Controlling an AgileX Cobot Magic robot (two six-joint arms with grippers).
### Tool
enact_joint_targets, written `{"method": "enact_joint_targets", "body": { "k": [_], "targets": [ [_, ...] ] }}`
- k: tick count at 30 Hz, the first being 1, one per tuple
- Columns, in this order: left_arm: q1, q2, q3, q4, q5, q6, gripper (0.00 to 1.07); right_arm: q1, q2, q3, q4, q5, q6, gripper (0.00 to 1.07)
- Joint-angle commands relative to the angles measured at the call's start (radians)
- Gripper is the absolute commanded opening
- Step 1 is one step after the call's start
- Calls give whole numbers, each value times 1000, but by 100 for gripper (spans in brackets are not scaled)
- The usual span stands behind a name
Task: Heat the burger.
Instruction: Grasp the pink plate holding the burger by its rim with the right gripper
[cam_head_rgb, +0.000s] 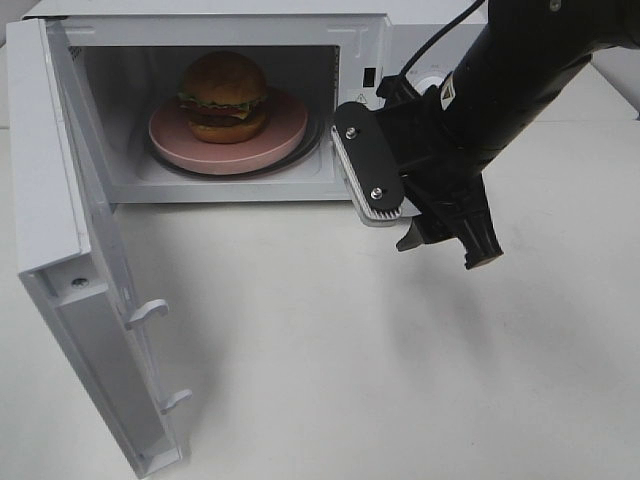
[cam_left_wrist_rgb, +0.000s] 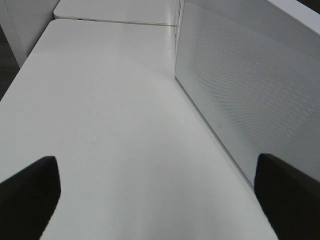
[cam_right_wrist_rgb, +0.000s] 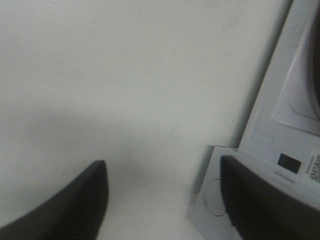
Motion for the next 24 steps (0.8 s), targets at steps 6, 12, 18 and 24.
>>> {"method": "enact_joint_targets", "body": {
  "k": [6, 12, 18, 24],
  "targets": [
    [3, -16, 1, -7, -2, 0, 98, 10, -7, -2, -31, -55, 29, 100],
    [3, -16, 1, -7, -2, 0, 98, 52, 17, -44, -122, -95, 111, 97],
    [3, -16, 1, -7, -2, 0, 98, 70, 100, -143, -145, -136, 174, 94],
    [3, -16, 1, -7, -2, 0, 98, 93, 183, -209, -150, -146, 182, 93]
  ]
}}
